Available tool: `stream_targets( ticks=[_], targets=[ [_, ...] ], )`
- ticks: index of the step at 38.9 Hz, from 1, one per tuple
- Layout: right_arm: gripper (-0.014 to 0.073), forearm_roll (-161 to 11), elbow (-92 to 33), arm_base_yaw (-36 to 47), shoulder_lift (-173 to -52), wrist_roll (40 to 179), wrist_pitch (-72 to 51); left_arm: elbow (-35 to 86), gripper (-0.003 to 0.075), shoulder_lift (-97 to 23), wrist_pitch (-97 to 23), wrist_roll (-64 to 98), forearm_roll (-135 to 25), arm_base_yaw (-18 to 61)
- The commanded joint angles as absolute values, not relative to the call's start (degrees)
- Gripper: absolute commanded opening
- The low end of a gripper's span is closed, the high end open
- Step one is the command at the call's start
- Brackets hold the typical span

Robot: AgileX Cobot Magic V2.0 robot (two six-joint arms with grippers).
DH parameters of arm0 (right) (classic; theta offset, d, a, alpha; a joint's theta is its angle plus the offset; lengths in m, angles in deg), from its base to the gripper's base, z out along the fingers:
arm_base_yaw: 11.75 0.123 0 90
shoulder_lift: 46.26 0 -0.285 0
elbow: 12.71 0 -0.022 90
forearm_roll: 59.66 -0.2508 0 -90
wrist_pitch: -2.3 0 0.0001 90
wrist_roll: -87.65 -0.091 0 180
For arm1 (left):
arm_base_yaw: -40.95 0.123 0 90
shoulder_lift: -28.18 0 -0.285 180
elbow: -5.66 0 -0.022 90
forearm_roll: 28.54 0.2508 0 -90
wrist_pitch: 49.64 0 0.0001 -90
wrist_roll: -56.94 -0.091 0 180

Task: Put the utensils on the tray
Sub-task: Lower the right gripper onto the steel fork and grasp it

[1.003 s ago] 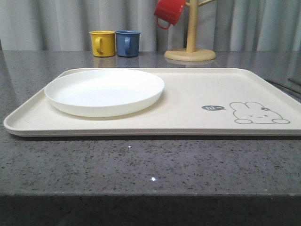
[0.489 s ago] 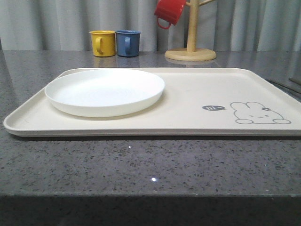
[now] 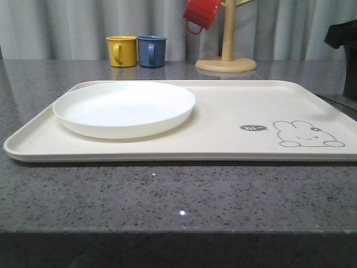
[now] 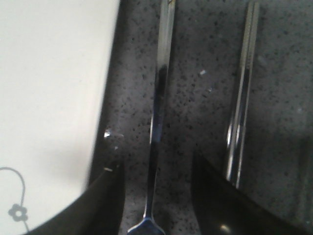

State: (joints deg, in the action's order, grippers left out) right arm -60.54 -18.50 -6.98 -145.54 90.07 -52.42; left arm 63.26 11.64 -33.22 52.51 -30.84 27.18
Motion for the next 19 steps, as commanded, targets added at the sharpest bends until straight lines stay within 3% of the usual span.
stream_targets(
  ticks=[1,13,15,19],
  targets=[
    [0.0293,-60.2,-15.6,-7.1,-145.7,91.2,-52.1,61.8,-0.0018,11.1,-38.3,52.7,-31.4,27.1],
    [0.0265,-60.2,-14.8,-7.1,-149.1,91.3,-52.5,61.8,-0.0018,11.1,-38.3,52.7,-31.4,28.0],
    [0.0230,-60.2,-14.8,-7.1,-149.1,91.3,-52.9,61.8,-0.0018,11.1,-38.3,52.7,-31.4,28.0],
    [0.0071,-60.2,-14.8,-7.1,-149.1,91.3,-53.7,61.8,-0.0018,11.1,-38.3,52.7,-31.4,28.0]
  ],
)
